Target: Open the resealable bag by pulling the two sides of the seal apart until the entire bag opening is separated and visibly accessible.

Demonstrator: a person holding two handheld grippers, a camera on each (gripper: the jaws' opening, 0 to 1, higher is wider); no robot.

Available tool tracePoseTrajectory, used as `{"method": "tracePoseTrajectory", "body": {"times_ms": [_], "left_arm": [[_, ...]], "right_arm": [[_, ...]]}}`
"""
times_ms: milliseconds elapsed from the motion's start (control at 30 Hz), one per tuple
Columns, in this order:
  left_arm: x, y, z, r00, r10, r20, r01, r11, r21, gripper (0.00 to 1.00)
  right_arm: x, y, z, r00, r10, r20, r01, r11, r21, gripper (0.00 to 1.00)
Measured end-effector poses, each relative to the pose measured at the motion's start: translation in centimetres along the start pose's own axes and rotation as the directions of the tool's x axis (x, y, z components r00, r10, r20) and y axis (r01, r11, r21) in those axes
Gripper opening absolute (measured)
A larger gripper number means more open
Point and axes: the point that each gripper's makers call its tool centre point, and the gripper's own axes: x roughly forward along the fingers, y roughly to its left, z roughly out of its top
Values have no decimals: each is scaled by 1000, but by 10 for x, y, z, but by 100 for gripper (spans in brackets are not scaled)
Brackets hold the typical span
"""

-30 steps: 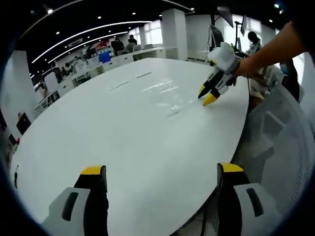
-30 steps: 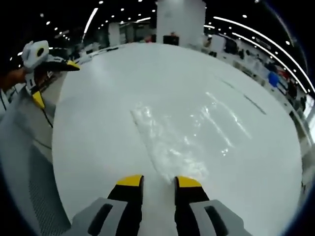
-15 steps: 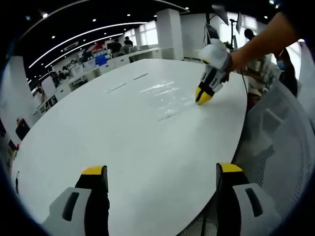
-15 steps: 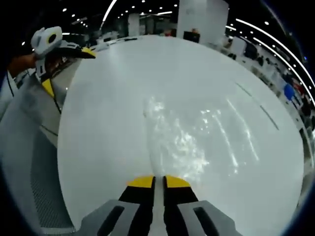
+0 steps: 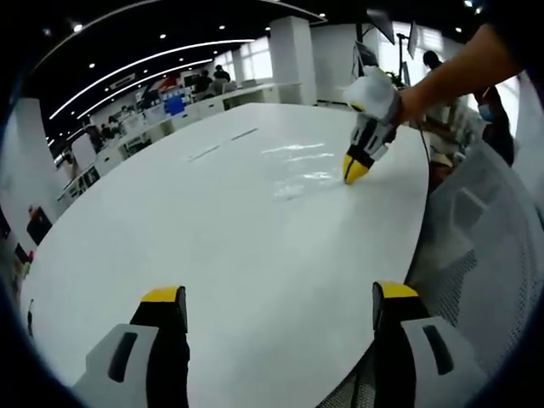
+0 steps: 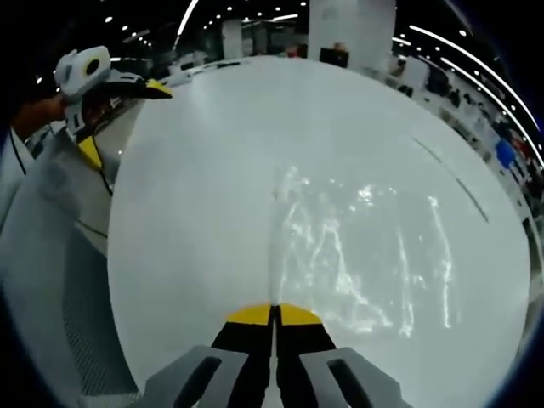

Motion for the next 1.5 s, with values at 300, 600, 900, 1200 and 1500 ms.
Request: {"method": "tracePoseTrajectory", "body": {"times_ms": [300, 600, 900, 1200, 1500], "left_arm": [[1, -1, 5, 1000, -9, 4, 9, 999, 31, 88], [4, -5, 7, 1000, -22, 2, 21, 998, 57, 88], [8, -9, 14, 999, -38, 4, 37, 995, 97, 86], [15, -14, 32, 998, -58, 22, 54, 989, 141, 85], [15, -20, 44, 996, -77, 33, 69, 978, 197, 81]], "right_arm": [[-5, 25, -3, 998, 47, -37, -53, 984, -172, 0], [-20, 44, 10, 996, 91, -22, -93, 944, -318, 0], [-36, 44, 24, 997, 76, 20, -62, 922, -383, 0], [-55, 50, 33, 996, 70, 50, -40, 893, -448, 0], [-61, 52, 42, 996, 59, 69, -17, 870, -493, 0]]}}
